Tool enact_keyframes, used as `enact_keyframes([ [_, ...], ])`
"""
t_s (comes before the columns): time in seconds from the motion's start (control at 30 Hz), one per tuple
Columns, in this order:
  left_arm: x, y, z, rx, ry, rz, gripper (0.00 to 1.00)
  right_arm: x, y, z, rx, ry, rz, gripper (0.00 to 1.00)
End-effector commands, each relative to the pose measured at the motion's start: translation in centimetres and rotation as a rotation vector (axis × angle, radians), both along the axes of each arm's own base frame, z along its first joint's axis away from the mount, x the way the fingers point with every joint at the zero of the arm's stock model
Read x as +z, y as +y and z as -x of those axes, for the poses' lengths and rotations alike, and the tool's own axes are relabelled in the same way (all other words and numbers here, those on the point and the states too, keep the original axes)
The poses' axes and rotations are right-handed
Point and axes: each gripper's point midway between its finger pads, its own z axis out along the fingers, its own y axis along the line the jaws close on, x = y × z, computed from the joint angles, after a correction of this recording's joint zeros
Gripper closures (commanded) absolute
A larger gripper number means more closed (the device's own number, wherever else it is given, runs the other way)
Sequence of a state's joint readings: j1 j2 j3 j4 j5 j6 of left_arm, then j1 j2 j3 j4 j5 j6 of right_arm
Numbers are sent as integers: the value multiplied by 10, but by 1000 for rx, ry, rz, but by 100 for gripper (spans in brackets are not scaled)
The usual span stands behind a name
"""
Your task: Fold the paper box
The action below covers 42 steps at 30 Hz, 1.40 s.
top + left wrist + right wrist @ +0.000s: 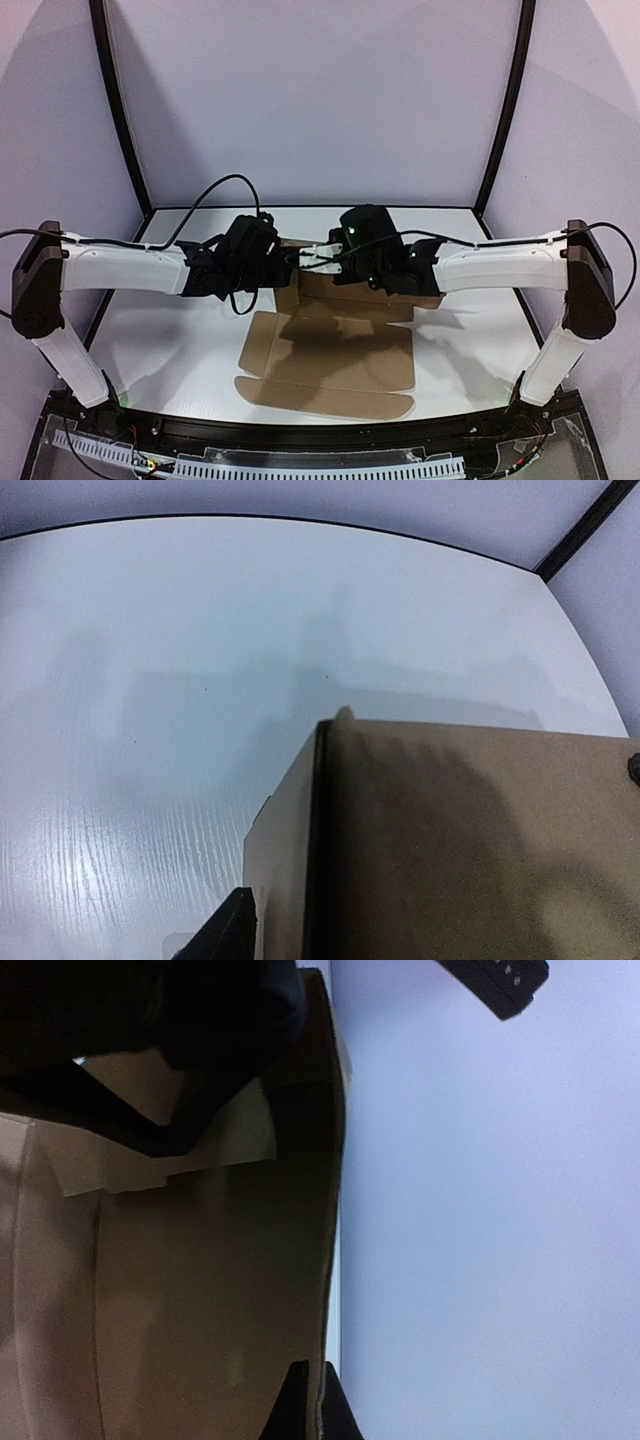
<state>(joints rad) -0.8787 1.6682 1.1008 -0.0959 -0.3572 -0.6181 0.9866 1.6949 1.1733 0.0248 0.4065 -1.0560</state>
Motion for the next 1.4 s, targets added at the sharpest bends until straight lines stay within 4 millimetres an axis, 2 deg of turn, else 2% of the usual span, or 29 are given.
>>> enact_keyframes([
  [0.0,21,15,2,45,-57,97,50,-110,-21,35,60,127,291,100],
  [0.17,7,20,12,30,-34,108,50,-120,-24,40,72,38,327,100],
  [0.27,-2,15,18,0,-17,127,49,-131,-27,42,67,60,349,100],
  [0.5,-21,19,14,12,-69,112,47,-131,-25,51,95,113,320,100],
  [0.87,-7,-2,-10,30,-222,255,48,-137,-32,55,75,150,342,100],
  [1.07,-4,12,-24,137,-306,216,52,-139,-35,59,67,187,349,100],
  [1.2,-14,20,-28,190,-308,155,55,-139,-36,61,63,211,346,100],
  [1.37,-24,32,-30,282,-328,118,65,-139,-35,65,61,247,333,100],
])
